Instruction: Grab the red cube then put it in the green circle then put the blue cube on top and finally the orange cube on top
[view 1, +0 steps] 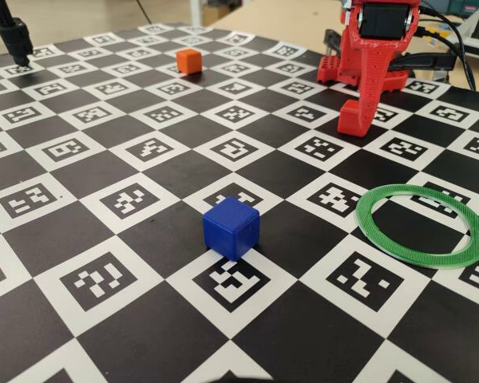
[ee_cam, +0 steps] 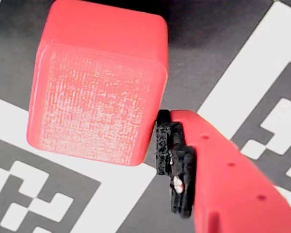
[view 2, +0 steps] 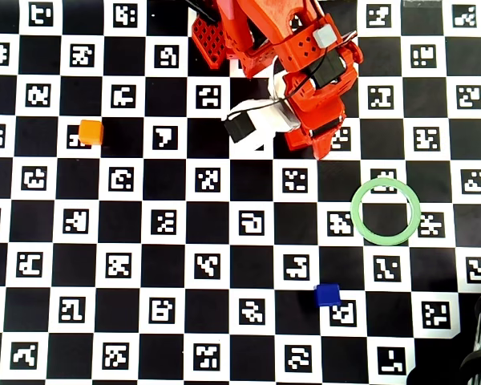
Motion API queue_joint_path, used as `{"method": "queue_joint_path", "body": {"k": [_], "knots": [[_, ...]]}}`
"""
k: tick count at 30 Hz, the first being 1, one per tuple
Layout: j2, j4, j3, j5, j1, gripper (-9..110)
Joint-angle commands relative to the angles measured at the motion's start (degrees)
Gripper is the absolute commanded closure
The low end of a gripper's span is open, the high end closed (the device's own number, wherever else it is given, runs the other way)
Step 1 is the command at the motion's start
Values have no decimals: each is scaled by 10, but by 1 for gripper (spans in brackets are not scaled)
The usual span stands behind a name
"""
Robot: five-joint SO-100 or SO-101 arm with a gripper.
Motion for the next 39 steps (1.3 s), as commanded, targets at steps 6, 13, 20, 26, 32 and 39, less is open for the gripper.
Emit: {"method": "queue_joint_path", "body": {"k": [6,13,20,26,32,39], "knots": [[-47,-25,-10,2,30,70],[-49,-28,-9,9,37,74],[-48,-31,-7,10,38,93],[-47,-29,-7,2,38,100],[-33,5,-27,-11,42,100],[-19,70,-97,10,61,100]]}}
